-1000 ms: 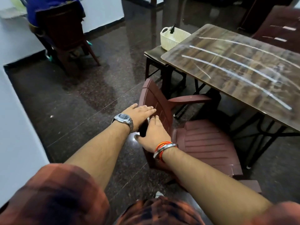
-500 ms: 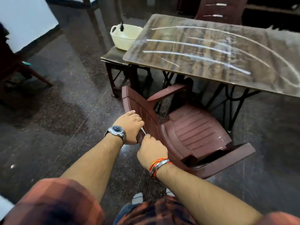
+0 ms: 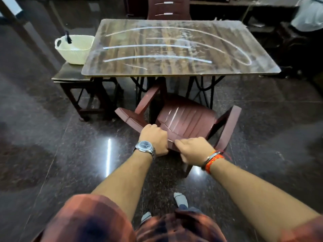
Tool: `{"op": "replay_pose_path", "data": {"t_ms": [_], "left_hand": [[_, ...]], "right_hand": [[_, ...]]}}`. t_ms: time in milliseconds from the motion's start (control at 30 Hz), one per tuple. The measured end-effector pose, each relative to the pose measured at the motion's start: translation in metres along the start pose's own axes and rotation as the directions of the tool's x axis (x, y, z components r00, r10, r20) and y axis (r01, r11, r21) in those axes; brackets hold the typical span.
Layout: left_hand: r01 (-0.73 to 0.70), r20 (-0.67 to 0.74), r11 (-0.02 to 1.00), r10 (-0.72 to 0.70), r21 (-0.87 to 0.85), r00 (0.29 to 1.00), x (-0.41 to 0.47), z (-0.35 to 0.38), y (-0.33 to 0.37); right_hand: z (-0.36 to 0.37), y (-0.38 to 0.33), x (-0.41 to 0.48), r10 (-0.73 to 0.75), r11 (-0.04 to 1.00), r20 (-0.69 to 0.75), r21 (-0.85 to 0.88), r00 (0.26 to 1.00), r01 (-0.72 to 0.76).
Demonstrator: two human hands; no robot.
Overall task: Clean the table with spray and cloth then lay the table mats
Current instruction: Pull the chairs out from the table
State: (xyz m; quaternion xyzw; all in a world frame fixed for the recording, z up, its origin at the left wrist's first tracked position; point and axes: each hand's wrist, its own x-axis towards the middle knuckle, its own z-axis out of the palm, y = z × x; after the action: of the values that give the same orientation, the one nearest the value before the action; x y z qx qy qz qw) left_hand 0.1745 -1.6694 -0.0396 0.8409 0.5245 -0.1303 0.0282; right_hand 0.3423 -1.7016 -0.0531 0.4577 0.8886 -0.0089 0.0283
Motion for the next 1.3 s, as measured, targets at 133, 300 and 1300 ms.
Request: {"op": "replay_pose_path", "data": {"t_ms": [133, 300, 1300], "left_hand": [[-0.075, -0.014, 0.995, 0.075, -0.07, 0.997, 0.012, -0.006, 0.058], [-0.245, -0.041, 0.968, 0.243, -0.053, 0.969, 0.026, 0.003, 0.056], [-0.147, 0.061, 0.988, 0.144, 0.037, 0.988, 0.077, -0.006, 0.069]], "right_hand": [[0.007, 0.061, -0.049, 0.079, 0.996, 0.168, -0.056, 0.983, -0.07], [0.001, 0.069, -0.063, 0.183, 0.983, 0.202, -0.037, 0.962, -0.179], [0.001, 0.14, -0.044, 0.219, 0.976, 0.188, -0.06, 0.957, -0.212]]}}
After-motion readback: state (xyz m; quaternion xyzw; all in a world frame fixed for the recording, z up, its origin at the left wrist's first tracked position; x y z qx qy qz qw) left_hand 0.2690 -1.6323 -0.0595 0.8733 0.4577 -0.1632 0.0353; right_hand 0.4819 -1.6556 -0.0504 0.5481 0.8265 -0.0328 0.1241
